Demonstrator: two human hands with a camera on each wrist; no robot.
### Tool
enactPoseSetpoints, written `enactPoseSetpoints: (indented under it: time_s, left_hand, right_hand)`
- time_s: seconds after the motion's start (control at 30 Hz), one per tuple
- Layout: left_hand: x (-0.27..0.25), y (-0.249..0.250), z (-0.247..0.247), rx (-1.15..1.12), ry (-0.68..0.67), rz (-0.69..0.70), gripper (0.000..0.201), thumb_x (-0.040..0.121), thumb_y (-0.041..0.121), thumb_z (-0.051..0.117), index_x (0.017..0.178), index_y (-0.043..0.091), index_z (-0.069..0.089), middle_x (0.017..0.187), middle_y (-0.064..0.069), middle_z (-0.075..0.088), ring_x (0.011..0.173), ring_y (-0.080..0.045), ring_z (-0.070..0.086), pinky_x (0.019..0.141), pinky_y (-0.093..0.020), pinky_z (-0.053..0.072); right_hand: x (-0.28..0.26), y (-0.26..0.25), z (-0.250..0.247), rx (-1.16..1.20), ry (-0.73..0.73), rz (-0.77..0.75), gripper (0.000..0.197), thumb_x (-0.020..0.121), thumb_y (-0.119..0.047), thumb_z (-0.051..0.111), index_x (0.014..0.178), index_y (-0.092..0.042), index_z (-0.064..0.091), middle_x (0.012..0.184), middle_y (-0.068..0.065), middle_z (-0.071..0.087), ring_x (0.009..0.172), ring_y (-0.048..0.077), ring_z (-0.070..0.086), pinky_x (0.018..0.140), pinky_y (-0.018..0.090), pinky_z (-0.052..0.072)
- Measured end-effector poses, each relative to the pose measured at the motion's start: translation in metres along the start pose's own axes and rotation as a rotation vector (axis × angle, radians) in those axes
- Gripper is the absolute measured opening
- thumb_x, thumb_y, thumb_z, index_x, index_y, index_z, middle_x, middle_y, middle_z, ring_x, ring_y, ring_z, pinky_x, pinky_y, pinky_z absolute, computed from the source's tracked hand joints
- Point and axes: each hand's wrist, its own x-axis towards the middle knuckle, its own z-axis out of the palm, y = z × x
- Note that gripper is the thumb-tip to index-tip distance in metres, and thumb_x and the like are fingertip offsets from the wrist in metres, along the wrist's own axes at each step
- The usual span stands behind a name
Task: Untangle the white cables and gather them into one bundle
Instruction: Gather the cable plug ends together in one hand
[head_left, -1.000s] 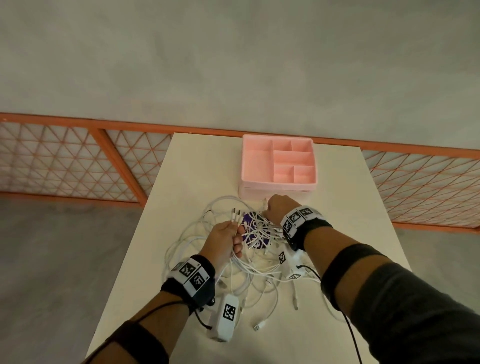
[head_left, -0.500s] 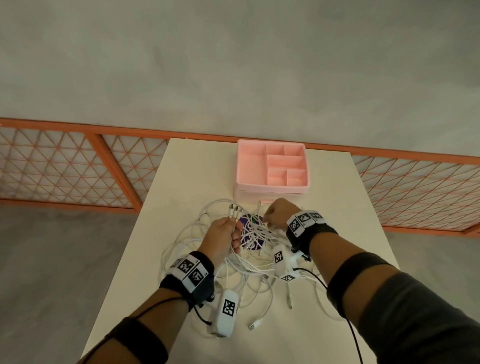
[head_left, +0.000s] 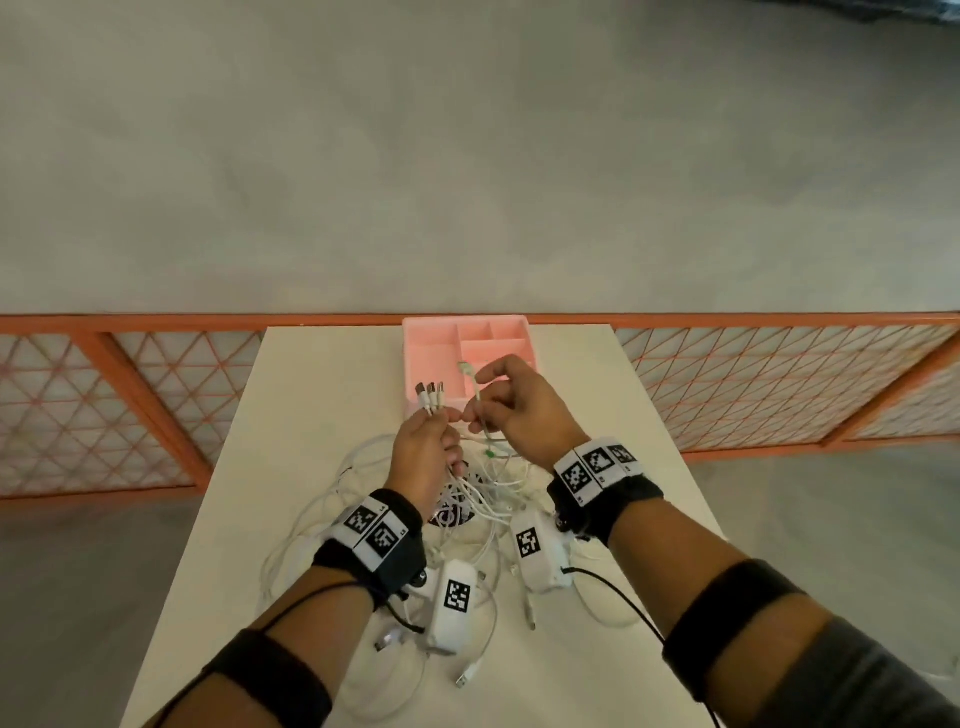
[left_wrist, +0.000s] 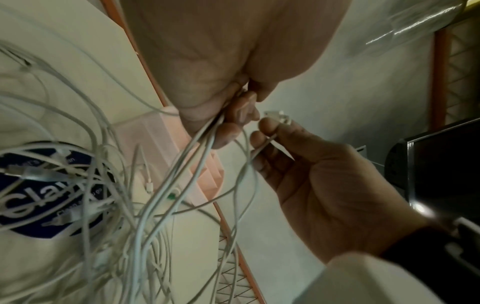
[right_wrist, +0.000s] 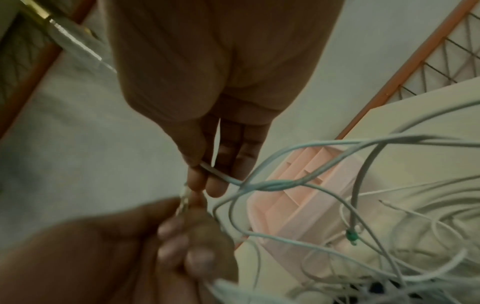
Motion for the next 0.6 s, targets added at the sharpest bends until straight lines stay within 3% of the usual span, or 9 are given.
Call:
enactPoseSetpoints:
  time_s: [0.07, 0.2, 0.3, 0.43, 0.5, 0.6]
  left_hand:
    - [0.001, -0.002, 0.005, 0.013, -0.002, -0.002, 0.026, 0.106, 0.013, 0.035, 0.090, 0.007, 0.054, 0.048, 0.007, 0.039, 0.044, -0.011, 0.030, 0.049, -0.029, 0.030]
    - [0.002, -0.013, 0.006, 0.090, -0.053, -0.009, 0.027, 0.107, 0.025, 0.037, 0.097, 0.006, 0.053, 0.055, 0.003, 0.036, 0.045, -0.011, 0.032, 0.047, -0.028, 0.031]
    - [0.003, -0.018, 0.006, 0.193, -0.044, 0.011, 0.029, 0.106, 0.029, 0.043, 0.094, 0.008, 0.057, 0.055, 0.006, 0.044, 0.048, -0.010, 0.037, 0.047, -0.027, 0.031]
    - [0.008, -0.022, 0.001, 0.281, 0.001, 0.044, 0.022, 0.104, 0.028, 0.049, 0.094, 0.012, 0.060, 0.074, -0.001, 0.060, 0.060, -0.015, 0.052, 0.051, -0.026, 0.039]
    - [0.009, -0.019, 0.002, 0.258, 0.028, 0.032, 0.022, 0.104, 0.026, 0.048, 0.091, 0.011, 0.057, 0.071, -0.002, 0.052, 0.059, -0.014, 0.048, 0.052, -0.027, 0.038]
    - [0.007, -0.012, 0.004, 0.213, 0.072, 0.055, 0.027, 0.105, 0.026, 0.045, 0.086, 0.009, 0.051, 0.069, -0.004, 0.046, 0.059, -0.014, 0.044, 0.050, -0.026, 0.037]
  right_hand:
    - [-0.008, 0.009, 0.006, -0.030, -0.006, -0.007, 0.019, 0.090, 0.003, 0.058, 0.101, -0.011, 0.054, 0.081, 0.011, 0.071, 0.070, 0.021, 0.066, 0.071, 0.037, 0.055]
    - [-0.018, 0.018, 0.013, -0.090, 0.091, -0.007, 0.015, 0.087, 0.000, 0.064, 0.087, -0.015, 0.065, 0.076, 0.003, 0.069, 0.062, 0.011, 0.067, 0.064, 0.025, 0.054]
    - [-0.023, 0.024, 0.015, -0.066, 0.065, 0.017, 0.020, 0.085, 0.001, 0.067, 0.078, -0.018, 0.064, 0.076, 0.013, 0.071, 0.064, 0.017, 0.066, 0.065, 0.032, 0.058]
    - [-0.030, 0.031, 0.015, -0.043, 0.011, 0.062, 0.008, 0.082, 0.002, 0.070, 0.085, -0.004, 0.065, 0.073, 0.015, 0.068, 0.064, 0.021, 0.064, 0.066, 0.036, 0.057]
    - [-0.033, 0.036, 0.014, -0.017, 0.008, 0.073, 0.008, 0.083, 0.003, 0.068, 0.086, -0.004, 0.065, 0.072, 0.011, 0.066, 0.064, 0.020, 0.064, 0.066, 0.033, 0.057]
    - [-0.033, 0.048, 0.012, -0.139, -0.002, 0.086, 0.013, 0.084, -0.002, 0.066, 0.083, -0.015, 0.063, 0.070, 0.002, 0.065, 0.064, 0.016, 0.063, 0.068, 0.030, 0.056]
